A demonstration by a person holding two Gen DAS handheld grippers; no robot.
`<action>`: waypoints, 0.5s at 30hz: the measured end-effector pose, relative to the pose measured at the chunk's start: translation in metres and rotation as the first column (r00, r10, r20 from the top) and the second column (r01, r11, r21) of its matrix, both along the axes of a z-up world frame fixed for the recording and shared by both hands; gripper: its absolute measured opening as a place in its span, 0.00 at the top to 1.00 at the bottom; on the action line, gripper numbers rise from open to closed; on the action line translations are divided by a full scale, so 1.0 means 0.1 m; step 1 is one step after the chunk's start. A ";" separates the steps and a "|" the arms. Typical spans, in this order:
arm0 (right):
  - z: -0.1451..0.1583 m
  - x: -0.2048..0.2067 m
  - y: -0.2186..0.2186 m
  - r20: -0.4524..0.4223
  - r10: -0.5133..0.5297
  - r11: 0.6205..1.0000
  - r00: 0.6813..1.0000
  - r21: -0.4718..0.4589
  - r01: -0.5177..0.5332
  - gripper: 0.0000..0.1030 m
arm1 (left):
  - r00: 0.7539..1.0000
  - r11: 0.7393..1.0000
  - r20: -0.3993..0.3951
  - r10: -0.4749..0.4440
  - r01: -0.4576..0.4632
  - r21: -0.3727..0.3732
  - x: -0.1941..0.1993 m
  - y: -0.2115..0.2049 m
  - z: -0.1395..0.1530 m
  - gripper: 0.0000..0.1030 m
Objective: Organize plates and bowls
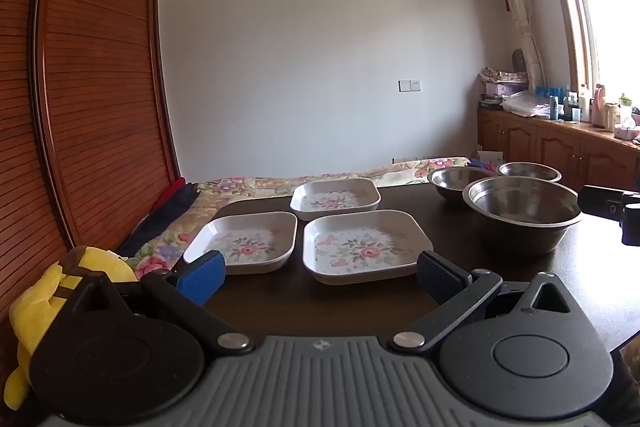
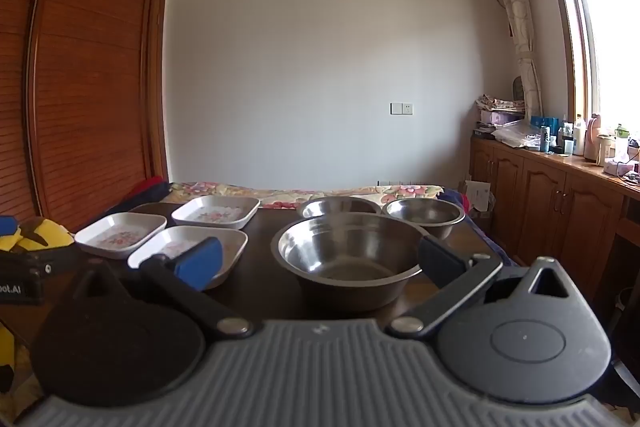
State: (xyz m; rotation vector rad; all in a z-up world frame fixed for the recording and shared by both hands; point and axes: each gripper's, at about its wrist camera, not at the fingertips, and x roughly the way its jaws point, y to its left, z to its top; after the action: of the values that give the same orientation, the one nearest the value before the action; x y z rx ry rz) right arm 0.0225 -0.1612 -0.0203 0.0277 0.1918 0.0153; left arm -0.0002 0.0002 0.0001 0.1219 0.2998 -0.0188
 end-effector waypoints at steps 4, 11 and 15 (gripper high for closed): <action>0.00 0.00 0.00 0.002 0.001 1.000 1.000 0.001 -0.001 0.00 | 1.000 1.000 0.000 0.002 -0.002 0.003 0.00 0.00 0.00 0.00; -0.01 0.00 0.00 0.000 0.002 1.000 1.000 -0.001 -0.002 0.00 | 1.000 1.000 0.007 0.007 -0.007 -0.003 0.01 0.00 0.02 0.00; -0.02 0.00 0.00 -0.001 0.003 1.000 1.000 -0.001 -0.003 0.00 | 1.000 1.000 0.013 0.005 -0.005 -0.008 -0.01 0.04 0.05 0.00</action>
State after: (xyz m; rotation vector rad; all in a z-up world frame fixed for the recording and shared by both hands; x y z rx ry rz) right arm 0.0225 -0.1615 -0.0219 0.0267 0.1928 0.0178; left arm -0.0016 0.0046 0.0055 0.1134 0.2867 -0.0145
